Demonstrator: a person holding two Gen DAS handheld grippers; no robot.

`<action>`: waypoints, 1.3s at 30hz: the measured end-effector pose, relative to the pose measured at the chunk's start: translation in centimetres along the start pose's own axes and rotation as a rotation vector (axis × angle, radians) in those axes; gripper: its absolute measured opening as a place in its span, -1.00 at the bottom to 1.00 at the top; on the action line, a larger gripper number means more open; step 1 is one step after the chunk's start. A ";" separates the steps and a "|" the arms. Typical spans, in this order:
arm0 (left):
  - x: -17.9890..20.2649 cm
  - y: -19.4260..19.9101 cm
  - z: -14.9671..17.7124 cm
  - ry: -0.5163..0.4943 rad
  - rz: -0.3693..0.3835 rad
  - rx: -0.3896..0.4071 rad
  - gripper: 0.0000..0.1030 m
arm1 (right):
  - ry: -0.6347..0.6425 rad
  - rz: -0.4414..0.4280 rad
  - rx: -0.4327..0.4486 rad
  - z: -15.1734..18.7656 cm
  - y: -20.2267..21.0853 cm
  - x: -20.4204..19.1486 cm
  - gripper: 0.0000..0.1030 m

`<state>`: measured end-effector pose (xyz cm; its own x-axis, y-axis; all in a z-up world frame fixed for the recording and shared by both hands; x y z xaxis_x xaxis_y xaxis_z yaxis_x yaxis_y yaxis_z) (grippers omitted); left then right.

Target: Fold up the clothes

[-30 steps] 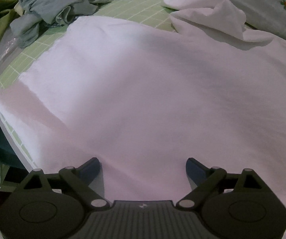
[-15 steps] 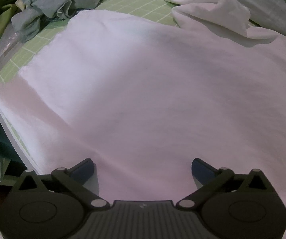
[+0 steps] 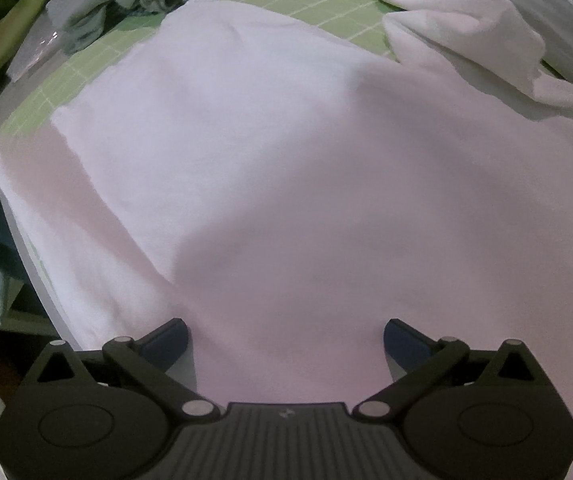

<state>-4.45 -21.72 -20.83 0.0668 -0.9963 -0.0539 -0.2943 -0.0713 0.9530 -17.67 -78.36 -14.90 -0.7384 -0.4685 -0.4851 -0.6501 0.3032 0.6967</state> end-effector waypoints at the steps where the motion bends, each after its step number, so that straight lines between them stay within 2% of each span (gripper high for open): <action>1: 0.1 0.0 -0.1 0.014 -0.004 -0.003 1.00 | -0.016 -0.009 -0.018 -0.5 -1.1 -0.2 0.39; 3: 0.2 -0.1 -0.5 0.042 -0.012 -0.007 1.00 | -0.036 -0.045 -0.077 -1.2 -3.3 -0.4 0.32; 5: 0.3 -0.1 -0.8 0.061 -0.020 -0.009 1.00 | -0.027 -0.102 -0.133 -1.5 -4.6 -1.0 -0.23; 6: 0.4 -0.1 -0.8 0.062 -0.022 -0.010 1.00 | -0.020 -0.130 -0.159 -1.6 -5.2 -1.3 -0.61; 7: 0.5 -0.1 -0.9 0.063 -0.022 -0.010 1.00 | 0.019 -0.141 -0.162 -1.9 -5.3 -1.8 -0.78; 9: 0.4 0.0 -0.8 0.063 -0.022 0.000 1.00 | 0.066 -0.159 -0.106 -3.2 -4.5 -1.9 -0.87; 10: 0.3 0.0 -0.7 0.063 -0.022 0.007 1.00 | 0.045 -0.154 -0.061 -4.4 -4.0 -1.5 -0.89; 14: 0.1 0.0 -0.5 0.068 -0.026 0.033 1.00 | -0.086 -0.004 0.242 -11.0 0.0 2.6 -0.89; 15: 0.1 0.1 -0.5 0.071 -0.027 0.038 1.00 | -0.101 0.001 0.266 -12.3 0.3 3.7 -0.89; 17: 0.2 0.0 -0.5 0.080 -0.032 0.040 1.00 | -0.082 0.071 0.250 -13.3 -0.6 5.2 -0.83; 18: 0.2 0.0 -0.6 0.083 -0.032 0.038 1.00 | -0.030 0.127 0.214 -13.0 -1.2 5.3 -0.76; 19: 0.2 0.0 -0.7 0.083 -0.032 0.033 1.00 | 0.020 0.181 0.180 -12.6 -1.8 5.5 -0.57; 20: 0.2 0.0 -0.7 0.082 -0.031 0.031 1.00 | 0.042 0.204 0.182 -11.7 -1.4 5.4 -0.45; 22: 0.2 0.0 -0.6 0.083 -0.032 0.035 1.00 | 0.067 0.240 0.209 -9.7 0.3 5.6 0.43; 23: 0.2 0.1 -0.6 0.084 -0.033 0.038 1.00 | 0.071 0.254 0.233 -8.6 1.6 5.8 0.52; 25: 0.3 0.1 -0.5 0.084 -0.034 0.044 1.00 | 0.066 0.279 0.250 -6.4 3.5 6.4 0.54; 30: 0.2 0.1 -0.5 0.080 -0.035 0.053 1.00 | 0.059 0.428 0.218 0.5 8.7 8.1 0.62; 33: 0.3 0.2 -0.2 0.067 -0.032 0.051 1.00 | 0.066 0.490 0.191 4.6 11.0 8.7 0.65; 39: 1.0 0.9 1.4 -0.075 0.002 0.028 1.00 | 0.001 0.532 0.089 10.7 13.0 9.9 0.69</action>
<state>-5.97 -22.86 -20.46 -0.0055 -0.9972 -0.0751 -0.3210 -0.0693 0.9445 -35.38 -70.19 -16.26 -0.9698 -0.2314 -0.0766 -0.1986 0.5678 0.7989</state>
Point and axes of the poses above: each gripper's, at about its wrist camera, not at the fingertips, and y roughly against the way its jaws point, x to its right, z to its underside, the point moved 5 cm from there along -y, roughly the way its jaws point, and after that the axes turned 6 degrees about -y, right-handed, at the moved point
